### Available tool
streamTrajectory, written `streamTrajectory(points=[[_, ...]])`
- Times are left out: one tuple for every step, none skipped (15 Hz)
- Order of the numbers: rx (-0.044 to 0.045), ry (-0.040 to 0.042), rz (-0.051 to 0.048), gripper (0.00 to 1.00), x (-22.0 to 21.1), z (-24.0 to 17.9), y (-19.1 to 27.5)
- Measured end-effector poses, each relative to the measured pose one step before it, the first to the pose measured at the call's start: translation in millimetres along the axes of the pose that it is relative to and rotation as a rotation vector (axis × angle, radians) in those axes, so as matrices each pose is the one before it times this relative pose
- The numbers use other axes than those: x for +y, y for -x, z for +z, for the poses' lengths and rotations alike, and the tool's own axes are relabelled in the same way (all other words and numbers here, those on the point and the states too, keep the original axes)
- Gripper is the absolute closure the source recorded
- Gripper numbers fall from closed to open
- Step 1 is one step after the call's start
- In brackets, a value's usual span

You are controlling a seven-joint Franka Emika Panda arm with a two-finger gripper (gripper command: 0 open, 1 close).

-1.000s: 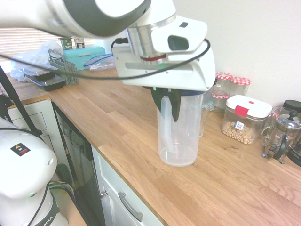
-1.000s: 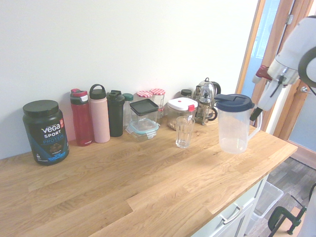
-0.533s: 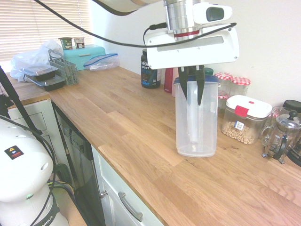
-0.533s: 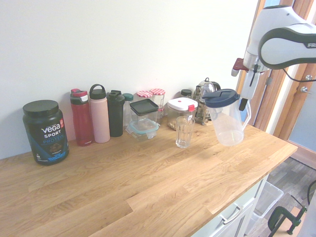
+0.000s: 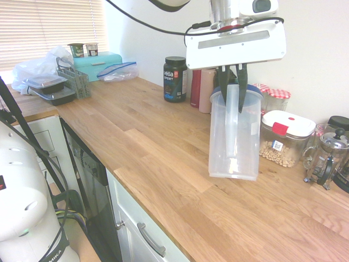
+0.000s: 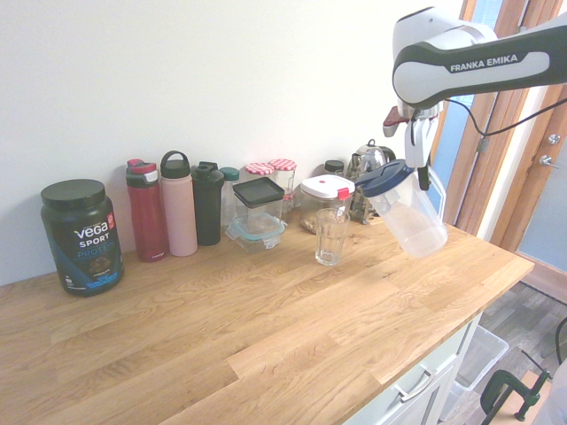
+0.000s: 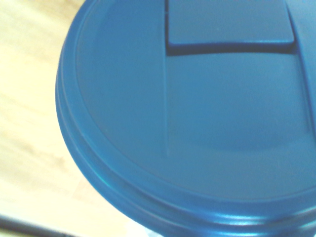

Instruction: Pour me some water

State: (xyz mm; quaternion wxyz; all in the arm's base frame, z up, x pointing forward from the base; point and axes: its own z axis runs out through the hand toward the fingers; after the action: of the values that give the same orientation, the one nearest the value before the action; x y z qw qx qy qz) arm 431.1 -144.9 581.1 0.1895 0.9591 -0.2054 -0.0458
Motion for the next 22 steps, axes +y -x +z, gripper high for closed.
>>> streamTrajectory(points=[[-0.02494, 0.01734, -0.00802, 1.0, -7.0, -3.46, -3.68], [-0.02261, 0.01741, -0.00425, 1.0, -7.72, -0.6, -4.59], [-0.02086, 0.01723, 0.00182, 1.0, -8.35, 2.25, -4.93], [-0.02061, 0.01517, 0.00319, 1.0, -7.47, 4.69, -4.89], [-0.02193, 0.01421, 0.00184, 1.0, -5.35, 4.61, -4.65], [-0.02071, 0.01175, 0.00346, 1.0, -3.36, 3.4, -3.52], [-0.01526, 0.00787, 0.00314, 1.0, -1.28, 1.83, -2.07], [-0.01267, 0.00942, 0.00159, 1.0, -0.15, -0.03, -0.2], [-0.00602, 0.01016, 0.00065, 1.0, 0.71, -1.3, 1.26], [-0.00533, 0.00862, 0.00012, 1.0, 0.54, -1.63, 1.47], [-0.00631, 0.00761, -0.00052, 1.0, 0.11, -0.66, 1.33], [-0.00439, 0.01014, 0.00019, 1.0, 0.3, 0.95, -0.08], [-0.00468, 0.00757, 0.00015, 1.0, 0.21, 1.11, -0.3], [-0.00599, 0.00351, -0.00061, 1.0, -0.3, 1.08, -0.11], [-0.00411, 0.00209, -0.0008, 1.0, -0.44, 0.73, -0.09], [-0.00015, 0.00078, -0.0012, 1.0, -0.72, -0.1, 0.05], [0.00122, 0.00074, -0.00132, 1.0, -1.01, -0.56, 0.28], [0.001, 0.00065, -0.0008, 1.0, -0.85, -0.48, 0.26], [0.00052, 0.00108, -0.00166, 1.0, -1.07, -0.5, 0.35], [0.00133, 0.00116, -0.00244, 1.0, -1.5, -0.77, 0.45], [0.00325, -0.00205, -0.00073, 1.0, -0.33, -0.96, 0.5], [0.01235, -0.00686, 0.00074, 1.0, 2.1, -2.79, 2.17]])
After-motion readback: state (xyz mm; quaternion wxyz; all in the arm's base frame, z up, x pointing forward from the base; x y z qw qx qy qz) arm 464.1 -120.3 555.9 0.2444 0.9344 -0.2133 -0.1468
